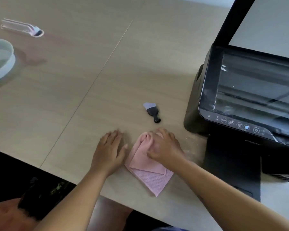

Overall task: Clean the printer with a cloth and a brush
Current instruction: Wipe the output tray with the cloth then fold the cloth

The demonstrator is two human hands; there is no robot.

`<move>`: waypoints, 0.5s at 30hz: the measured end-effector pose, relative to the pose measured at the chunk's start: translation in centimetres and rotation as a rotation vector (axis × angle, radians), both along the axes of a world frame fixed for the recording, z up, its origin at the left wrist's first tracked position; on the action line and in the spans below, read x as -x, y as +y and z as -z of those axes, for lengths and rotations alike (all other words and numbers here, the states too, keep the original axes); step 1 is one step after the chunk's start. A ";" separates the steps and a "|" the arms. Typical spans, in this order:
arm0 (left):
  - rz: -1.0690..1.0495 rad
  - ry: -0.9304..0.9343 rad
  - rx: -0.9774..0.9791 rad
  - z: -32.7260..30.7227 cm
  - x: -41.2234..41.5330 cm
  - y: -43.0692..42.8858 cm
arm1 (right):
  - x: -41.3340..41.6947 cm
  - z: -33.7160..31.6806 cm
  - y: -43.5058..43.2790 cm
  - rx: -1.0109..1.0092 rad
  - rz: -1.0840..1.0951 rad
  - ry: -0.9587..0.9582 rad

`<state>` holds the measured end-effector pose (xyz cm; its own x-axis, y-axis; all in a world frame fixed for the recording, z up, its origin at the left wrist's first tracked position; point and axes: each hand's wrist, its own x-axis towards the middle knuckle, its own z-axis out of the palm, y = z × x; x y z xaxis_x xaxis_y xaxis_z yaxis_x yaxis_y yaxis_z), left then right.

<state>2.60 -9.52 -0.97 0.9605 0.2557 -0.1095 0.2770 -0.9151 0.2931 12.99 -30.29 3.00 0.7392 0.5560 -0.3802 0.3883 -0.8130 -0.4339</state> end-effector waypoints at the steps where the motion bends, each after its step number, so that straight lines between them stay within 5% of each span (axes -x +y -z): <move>1: 0.014 -0.001 -0.004 0.0 -0.3 0.5 | 0.7 0.3 0.8 0.049 -0.044 -0.005; 8: 0.073 0.070 -0.088 1.0 -2.3 3.1 | 5.3 3.5 3.2 0.074 -0.095 -0.157; 15: -0.073 0.086 -0.037 1.5 -3.8 1.3 | 6.6 -0.4 -0.6 -0.330 0.201 -0.119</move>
